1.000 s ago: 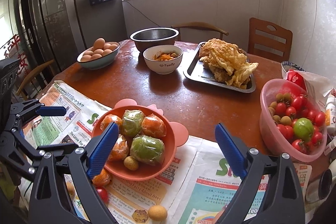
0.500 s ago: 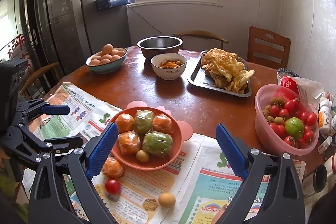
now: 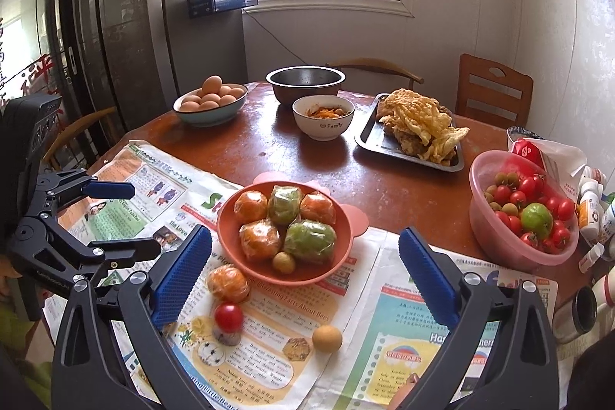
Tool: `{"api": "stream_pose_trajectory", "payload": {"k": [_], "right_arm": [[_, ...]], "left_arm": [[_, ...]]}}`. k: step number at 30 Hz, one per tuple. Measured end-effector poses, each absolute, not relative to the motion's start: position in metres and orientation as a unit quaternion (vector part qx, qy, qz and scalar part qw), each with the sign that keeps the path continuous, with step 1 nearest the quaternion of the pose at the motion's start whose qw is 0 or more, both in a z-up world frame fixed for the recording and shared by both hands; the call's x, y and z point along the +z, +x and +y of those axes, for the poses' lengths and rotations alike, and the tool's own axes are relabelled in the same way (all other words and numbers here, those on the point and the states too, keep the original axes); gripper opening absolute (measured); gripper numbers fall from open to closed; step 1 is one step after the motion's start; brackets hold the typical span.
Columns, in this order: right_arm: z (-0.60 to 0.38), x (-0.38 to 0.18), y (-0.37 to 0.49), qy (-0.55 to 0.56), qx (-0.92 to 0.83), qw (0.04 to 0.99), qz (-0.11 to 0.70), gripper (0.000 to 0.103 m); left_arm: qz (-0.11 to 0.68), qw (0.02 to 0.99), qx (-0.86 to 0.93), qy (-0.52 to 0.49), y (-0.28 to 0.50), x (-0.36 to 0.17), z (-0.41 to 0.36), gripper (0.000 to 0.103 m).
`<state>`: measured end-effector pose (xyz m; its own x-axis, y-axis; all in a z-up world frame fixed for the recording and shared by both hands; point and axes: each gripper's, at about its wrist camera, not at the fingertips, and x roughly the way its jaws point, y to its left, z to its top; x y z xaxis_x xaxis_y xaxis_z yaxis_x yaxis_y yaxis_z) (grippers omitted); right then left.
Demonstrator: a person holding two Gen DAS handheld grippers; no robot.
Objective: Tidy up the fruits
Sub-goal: 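Withdraw both tools from the plate toward the loose fruits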
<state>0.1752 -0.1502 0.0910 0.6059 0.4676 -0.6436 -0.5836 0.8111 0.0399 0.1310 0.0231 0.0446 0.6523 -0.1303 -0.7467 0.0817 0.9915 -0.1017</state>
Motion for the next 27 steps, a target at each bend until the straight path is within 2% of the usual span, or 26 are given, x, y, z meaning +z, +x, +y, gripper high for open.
{"api": "stream_pose_trajectory", "payload": {"k": [27], "right_arm": [[-0.14,0.062,0.137,-0.103,0.316,0.873,0.358,0.098]], "left_arm": [[0.434,0.899,-0.062,-0.009,0.102,0.021,0.015,0.093]]}}
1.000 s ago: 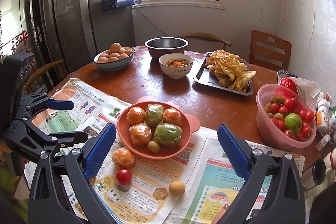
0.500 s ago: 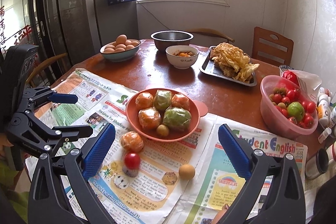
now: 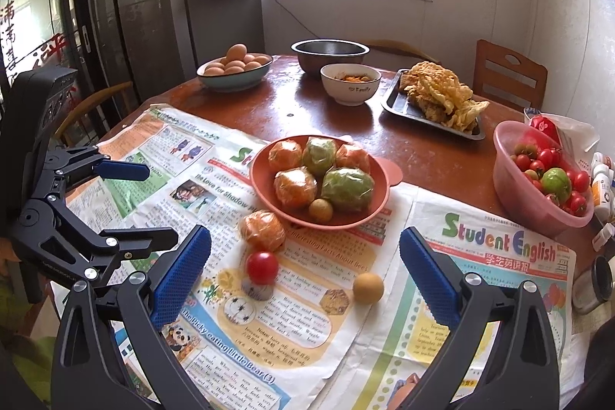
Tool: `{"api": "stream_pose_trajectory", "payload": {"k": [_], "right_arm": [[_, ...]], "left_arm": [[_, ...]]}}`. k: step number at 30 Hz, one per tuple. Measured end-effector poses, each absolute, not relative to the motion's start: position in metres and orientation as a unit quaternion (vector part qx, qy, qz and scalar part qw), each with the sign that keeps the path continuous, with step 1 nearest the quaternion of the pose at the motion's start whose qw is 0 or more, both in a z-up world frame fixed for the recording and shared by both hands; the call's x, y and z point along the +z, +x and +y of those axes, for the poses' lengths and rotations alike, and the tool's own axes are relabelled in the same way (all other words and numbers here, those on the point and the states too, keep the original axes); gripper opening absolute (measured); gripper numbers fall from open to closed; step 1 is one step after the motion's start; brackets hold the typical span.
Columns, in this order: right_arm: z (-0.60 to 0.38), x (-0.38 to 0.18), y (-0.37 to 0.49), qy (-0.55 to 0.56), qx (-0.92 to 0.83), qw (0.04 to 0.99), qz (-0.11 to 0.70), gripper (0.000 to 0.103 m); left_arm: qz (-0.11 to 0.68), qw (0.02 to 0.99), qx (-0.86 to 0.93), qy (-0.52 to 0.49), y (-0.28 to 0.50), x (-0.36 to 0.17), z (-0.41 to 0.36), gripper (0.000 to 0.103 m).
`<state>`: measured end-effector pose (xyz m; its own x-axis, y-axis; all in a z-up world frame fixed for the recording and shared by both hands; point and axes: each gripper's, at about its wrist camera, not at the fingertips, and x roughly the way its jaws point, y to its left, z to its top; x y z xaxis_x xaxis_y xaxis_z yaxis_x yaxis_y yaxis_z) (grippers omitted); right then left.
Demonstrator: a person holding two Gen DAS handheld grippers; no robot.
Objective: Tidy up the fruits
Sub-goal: 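Withdraw both tools from the plate toward the loose fruits, then grasp a small brown round fruit with the left tool while the right tool grasps the red tomato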
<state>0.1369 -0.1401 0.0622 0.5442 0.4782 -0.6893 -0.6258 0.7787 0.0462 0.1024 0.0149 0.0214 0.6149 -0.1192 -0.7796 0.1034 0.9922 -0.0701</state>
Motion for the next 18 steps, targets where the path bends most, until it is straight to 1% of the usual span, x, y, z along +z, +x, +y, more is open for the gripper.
{"api": "stream_pose_trajectory", "payload": {"k": [18], "right_arm": [[-0.134,0.045,0.121,-0.111,0.323,0.86,0.379,0.098]], "left_arm": [[0.458,0.885,-0.082,0.012,0.079,-0.006,0.01,0.093]]}}
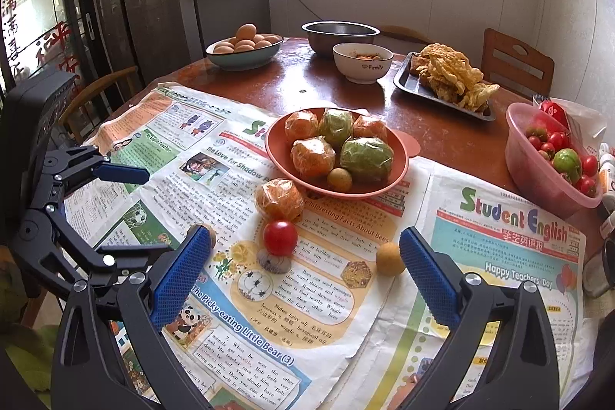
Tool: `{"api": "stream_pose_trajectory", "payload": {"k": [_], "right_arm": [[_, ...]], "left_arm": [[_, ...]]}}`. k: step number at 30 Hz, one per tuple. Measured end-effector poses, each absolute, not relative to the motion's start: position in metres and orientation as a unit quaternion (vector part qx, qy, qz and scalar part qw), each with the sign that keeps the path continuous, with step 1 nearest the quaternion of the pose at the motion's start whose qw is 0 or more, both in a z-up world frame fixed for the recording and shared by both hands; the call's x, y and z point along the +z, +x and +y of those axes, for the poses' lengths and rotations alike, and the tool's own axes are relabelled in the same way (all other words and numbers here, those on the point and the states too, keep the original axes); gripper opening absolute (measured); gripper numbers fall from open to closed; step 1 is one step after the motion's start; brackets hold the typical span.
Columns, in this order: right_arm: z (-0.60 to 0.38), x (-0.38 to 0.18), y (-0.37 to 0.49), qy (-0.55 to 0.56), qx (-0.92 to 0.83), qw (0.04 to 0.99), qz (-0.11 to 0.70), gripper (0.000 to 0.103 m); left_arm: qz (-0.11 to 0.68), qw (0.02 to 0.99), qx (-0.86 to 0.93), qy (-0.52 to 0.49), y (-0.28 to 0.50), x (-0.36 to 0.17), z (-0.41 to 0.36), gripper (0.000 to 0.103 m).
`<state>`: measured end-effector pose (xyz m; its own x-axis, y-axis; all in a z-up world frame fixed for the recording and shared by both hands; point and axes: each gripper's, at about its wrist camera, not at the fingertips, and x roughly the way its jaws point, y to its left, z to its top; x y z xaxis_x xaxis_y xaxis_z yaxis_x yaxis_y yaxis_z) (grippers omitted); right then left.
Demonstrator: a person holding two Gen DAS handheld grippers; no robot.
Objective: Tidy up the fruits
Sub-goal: 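Grasp a small brown round fruit with the left tool while the right tool grasps the red tomato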
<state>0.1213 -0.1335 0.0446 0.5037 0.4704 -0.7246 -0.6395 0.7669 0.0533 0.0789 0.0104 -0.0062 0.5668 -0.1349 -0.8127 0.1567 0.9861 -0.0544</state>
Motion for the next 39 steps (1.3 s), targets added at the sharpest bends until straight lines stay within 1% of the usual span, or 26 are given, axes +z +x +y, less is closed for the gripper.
{"api": "stream_pose_trajectory", "payload": {"k": [8,11,12,13,14,15,17,19,20,22,24,26,30,32,33,36,39], "right_arm": [[-0.127,0.029,0.125,-0.117,0.324,0.852,0.395,0.098],[-0.123,0.018,0.13,-0.119,0.322,0.846,0.408,0.097],[-0.121,0.014,0.132,-0.12,0.321,0.845,0.411,0.093],[-0.12,0.011,0.134,-0.12,0.323,0.842,0.416,0.086],[-0.118,0.006,0.136,-0.12,0.323,0.838,0.423,0.07],[-0.116,0.004,0.138,-0.12,0.323,0.836,0.426,0.067],[-0.113,-0.002,0.141,-0.12,0.323,0.834,0.431,0.067],[-0.11,-0.005,0.143,-0.117,0.329,0.83,0.435,0.062],[-0.107,-0.006,0.144,-0.117,0.332,0.829,0.435,0.057],[-0.103,-0.009,0.144,-0.118,0.337,0.826,0.436,0.051],[-0.099,-0.011,0.144,-0.12,0.344,0.822,0.437,0.036],[-0.097,-0.012,0.144,-0.124,0.349,0.819,0.438,0.026],[-0.1,-0.012,0.143,-0.12,0.352,0.819,0.437,0.026],[-0.105,-0.011,0.144,-0.114,0.35,0.82,0.438,0.026],[-0.107,-0.011,0.145,-0.111,0.349,0.821,0.438,0.026],[-0.113,-0.01,0.145,-0.104,0.346,0.823,0.437,0.026],[-0.117,-0.007,0.145,-0.1,0.346,0.825,0.435,0.026]], "left_arm": [[0.463,0.88,-0.101,0.017,0.077,-0.018,0.003,0.093],[0.464,0.879,-0.107,0.016,0.079,-0.021,0.001,0.085],[0.464,0.879,-0.109,0.015,0.079,-0.022,0.0,0.083],[0.464,0.879,-0.111,0.015,0.08,-0.022,0.0,0.081],[0.465,0.878,-0.112,0.014,0.08,-0.023,0.0,0.079],[0.465,0.878,-0.115,0.012,0.081,-0.023,0.0,0.077],[0.466,0.877,-0.118,0.01,0.082,-0.024,-0.001,0.074],[0.466,0.876,-0.123,0.009,0.083,-0.024,-0.001,0.07],[0.466,0.876,-0.125,0.008,0.083,-0.024,-0.002,0.07],[0.467,0.875,-0.127,0.008,0.084,-0.024,-0.003,0.066],[0.467,0.874,-0.132,0.005,0.086,-0.025,-0.004,0.062],[0.47,0.872,-0.135,0.004,0.087,-0.026,-0.005,0.057],[0.475,0.869,-0.141,0.0,0.09,-0.029,-0.006,0.044],[0.475,0.868,-0.143,0.001,0.092,-0.029,-0.007,0.042],[0.475,0.868,-0.144,0.0,0.092,-0.029,-0.007,0.038],[0.476,0.867,-0.147,0.001,0.096,-0.029,-0.007,0.033],[0.476,0.867,-0.15,0.004,0.099,-0.029,-0.009,0.032]]}}
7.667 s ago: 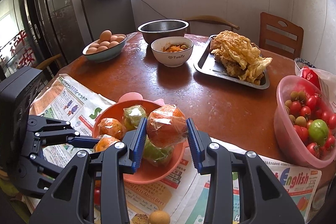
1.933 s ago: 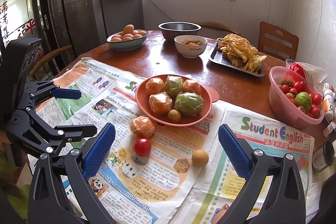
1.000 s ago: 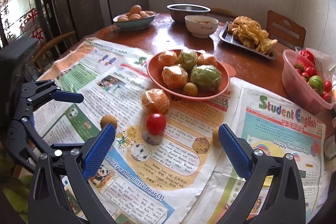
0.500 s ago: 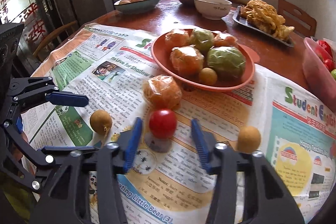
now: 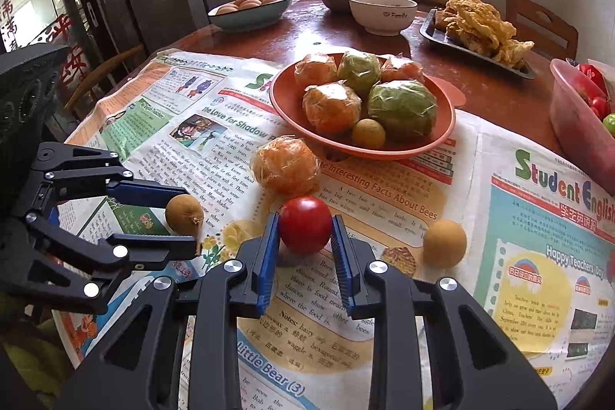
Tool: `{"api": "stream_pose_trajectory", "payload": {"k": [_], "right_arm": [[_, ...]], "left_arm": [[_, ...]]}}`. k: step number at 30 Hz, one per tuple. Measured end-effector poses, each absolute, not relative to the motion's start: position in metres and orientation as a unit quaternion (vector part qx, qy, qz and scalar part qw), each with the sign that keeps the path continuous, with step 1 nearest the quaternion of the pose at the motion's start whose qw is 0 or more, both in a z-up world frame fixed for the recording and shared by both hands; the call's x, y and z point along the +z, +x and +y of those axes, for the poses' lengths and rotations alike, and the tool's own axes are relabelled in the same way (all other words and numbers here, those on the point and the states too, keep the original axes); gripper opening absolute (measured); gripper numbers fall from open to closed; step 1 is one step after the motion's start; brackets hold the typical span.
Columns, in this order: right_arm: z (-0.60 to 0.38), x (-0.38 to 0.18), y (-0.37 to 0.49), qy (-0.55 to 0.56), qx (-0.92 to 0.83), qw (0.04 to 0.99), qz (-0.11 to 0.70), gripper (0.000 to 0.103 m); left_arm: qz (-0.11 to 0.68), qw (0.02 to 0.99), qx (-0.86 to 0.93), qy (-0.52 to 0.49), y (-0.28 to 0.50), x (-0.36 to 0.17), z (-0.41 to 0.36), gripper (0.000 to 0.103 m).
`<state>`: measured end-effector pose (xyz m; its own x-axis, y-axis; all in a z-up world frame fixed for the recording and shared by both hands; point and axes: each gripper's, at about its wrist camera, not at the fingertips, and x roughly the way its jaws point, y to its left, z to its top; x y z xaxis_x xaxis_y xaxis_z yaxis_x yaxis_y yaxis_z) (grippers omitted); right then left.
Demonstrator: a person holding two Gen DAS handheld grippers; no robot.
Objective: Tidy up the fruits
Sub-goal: 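Grasp a small brown round fruit with the left tool while the right tool grasps the red tomato, then carry the brown fruit and red tomato over the orange plate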
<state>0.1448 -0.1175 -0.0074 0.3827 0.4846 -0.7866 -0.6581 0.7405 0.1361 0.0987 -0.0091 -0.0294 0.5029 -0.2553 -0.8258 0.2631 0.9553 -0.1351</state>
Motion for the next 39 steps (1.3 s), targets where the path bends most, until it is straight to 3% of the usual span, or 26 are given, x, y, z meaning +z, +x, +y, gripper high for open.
{"api": "stream_pose_trajectory", "payload": {"k": [6,9,39], "right_arm": [[-0.122,-0.006,0.144,-0.096,0.345,0.827,0.433,0.026],[-0.125,-0.004,0.143,-0.091,0.345,0.829,0.431,0.026],[-0.144,0.033,0.165,-0.072,0.335,0.852,0.395,0.026]], "left_arm": [[0.477,0.866,-0.153,0.01,0.103,-0.03,-0.013,0.027],[0.479,0.864,-0.157,0.011,0.104,-0.03,-0.015,0.019],[0.45,0.881,-0.144,0.0,0.137,0.016,0.007,0.019]]}}
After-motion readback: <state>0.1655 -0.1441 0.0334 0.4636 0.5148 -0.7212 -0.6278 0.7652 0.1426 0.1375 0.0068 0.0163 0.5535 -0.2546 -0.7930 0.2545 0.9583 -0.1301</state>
